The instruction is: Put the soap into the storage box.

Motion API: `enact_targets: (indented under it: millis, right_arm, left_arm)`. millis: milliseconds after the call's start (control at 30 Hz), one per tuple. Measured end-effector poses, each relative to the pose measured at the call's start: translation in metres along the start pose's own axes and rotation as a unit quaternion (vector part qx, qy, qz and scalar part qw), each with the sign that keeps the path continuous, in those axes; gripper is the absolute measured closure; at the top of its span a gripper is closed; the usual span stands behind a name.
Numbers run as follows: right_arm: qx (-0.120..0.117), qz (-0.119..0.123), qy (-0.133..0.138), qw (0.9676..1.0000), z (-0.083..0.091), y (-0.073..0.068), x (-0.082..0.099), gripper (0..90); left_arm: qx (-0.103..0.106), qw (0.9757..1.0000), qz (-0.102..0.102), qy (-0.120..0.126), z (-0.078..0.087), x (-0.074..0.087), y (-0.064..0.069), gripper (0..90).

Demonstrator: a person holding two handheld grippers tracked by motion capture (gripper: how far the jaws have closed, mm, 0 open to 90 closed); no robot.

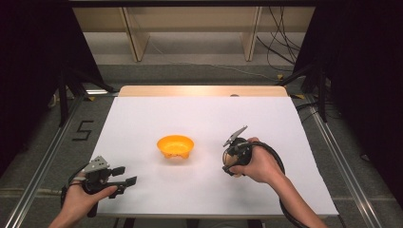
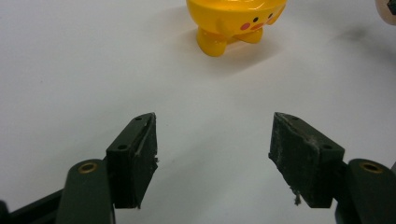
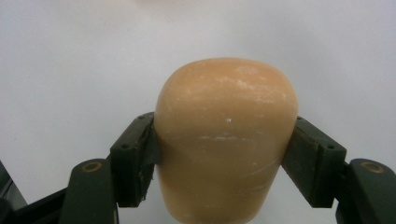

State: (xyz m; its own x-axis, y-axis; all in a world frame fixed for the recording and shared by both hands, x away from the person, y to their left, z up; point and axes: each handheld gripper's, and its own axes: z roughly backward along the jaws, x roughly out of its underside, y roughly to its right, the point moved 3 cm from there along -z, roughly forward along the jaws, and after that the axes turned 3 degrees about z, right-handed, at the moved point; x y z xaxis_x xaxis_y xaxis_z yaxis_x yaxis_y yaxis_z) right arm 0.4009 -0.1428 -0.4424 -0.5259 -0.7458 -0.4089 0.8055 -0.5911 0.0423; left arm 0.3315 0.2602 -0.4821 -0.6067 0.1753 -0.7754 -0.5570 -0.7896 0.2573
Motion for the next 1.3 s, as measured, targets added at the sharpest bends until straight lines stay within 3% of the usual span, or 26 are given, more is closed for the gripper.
enact_targets:
  millis: [33, 100, 333, 433, 467, 667, 1033, 1167, 1300]
  right_arm:
    - [0.005, 0.011, 0.001, 0.9999, 0.000, 0.002, -0.002, 33.4]
    - [0.004, 0.001, -0.001, 1.0000, 0.001, 0.001, -0.004, 33.4]
    - [-0.002, 0.002, 0.007, 1.0000, -0.001, -0.001, -0.011, 33.4]
    - [0.005, 0.021, 0.006, 0.9998, -0.002, 0.001, -0.014, 33.4]
    - [0.001, 0.010, 0.002, 0.9999, -0.001, -0.001, -0.015, 33.5]
    - [0.002, 0.021, 0.009, 0.9997, -0.001, 0.001, -0.019, 33.4]
    - [-0.006, 0.018, 0.019, 0.9996, -0.002, 0.001, -0.028, 33.5]
    - [0.001, 0.023, 0.013, 0.9997, -0.002, 0.002, -0.030, 33.4]
    - [-0.009, 0.021, 0.018, 0.9996, -0.002, 0.001, -0.033, 33.4]
  left_arm:
    - [0.000, 1.0000, 0.001, 0.001, 0.000, 0.000, 0.000, 31.8]
    - [0.000, 1.0000, 0.001, 0.001, 0.000, 0.000, 0.000, 31.8]
    - [0.000, 1.0000, -0.001, -0.001, 0.000, 0.000, 0.000, 31.8]
    - [0.001, 1.0000, 0.000, 0.000, 0.000, 0.000, 0.000, 31.8]
    - [0.001, 1.0000, -0.001, 0.000, 0.000, 0.000, 0.000, 31.7]
    - [0.001, 1.0000, -0.001, 0.001, 0.001, -0.001, 0.000, 31.8]
    - [0.001, 1.0000, -0.001, -0.001, 0.000, 0.000, 0.000, 31.8]
    - [0.001, 1.0000, -0.001, 0.000, 0.000, 0.000, 0.000, 31.8]
    - [0.000, 1.0000, -0.001, 0.000, 0.000, 0.000, 0.000, 31.7]
